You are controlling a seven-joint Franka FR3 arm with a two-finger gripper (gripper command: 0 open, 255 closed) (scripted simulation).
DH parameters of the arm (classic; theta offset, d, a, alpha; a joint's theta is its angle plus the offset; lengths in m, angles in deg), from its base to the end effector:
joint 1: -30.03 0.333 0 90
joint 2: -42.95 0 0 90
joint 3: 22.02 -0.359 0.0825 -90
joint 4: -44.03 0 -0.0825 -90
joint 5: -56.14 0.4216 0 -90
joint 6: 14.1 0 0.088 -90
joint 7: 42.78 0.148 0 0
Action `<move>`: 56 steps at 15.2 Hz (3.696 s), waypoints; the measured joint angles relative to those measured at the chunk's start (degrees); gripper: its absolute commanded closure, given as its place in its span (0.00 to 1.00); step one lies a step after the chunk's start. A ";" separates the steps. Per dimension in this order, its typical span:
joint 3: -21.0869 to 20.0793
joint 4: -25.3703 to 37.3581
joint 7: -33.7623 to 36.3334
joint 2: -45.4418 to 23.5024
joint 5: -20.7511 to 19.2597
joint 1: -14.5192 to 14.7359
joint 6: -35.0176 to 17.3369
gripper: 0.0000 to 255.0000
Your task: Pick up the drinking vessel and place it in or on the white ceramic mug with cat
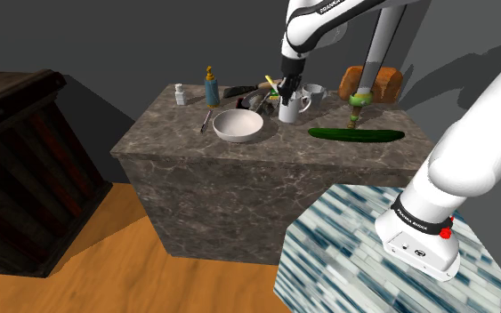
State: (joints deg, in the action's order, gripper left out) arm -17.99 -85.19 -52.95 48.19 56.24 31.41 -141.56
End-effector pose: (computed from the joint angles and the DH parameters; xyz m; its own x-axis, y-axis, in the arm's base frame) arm 0.5413 -0.0251 0.3883 0.9897 0.1298 0.0609 0.1299 -0.9915 0.0029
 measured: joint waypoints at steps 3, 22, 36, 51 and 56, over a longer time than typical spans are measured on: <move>0.00 1.34 0.05 1.04 -0.09 -0.02 2.38 1.00; -0.23 12.26 0.47 4.90 -0.35 0.07 17.15 1.00; 7.91 23.37 -13.41 0.74 -0.08 -5.68 24.21 1.00; 13.58 29.70 -24.60 -6.71 2.22 -10.59 23.62 1.00; 13.51 25.57 -24.61 -6.57 2.22 -10.51 19.63 1.00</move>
State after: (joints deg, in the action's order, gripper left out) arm -4.47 -59.62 -77.57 41.62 58.46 20.90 -121.94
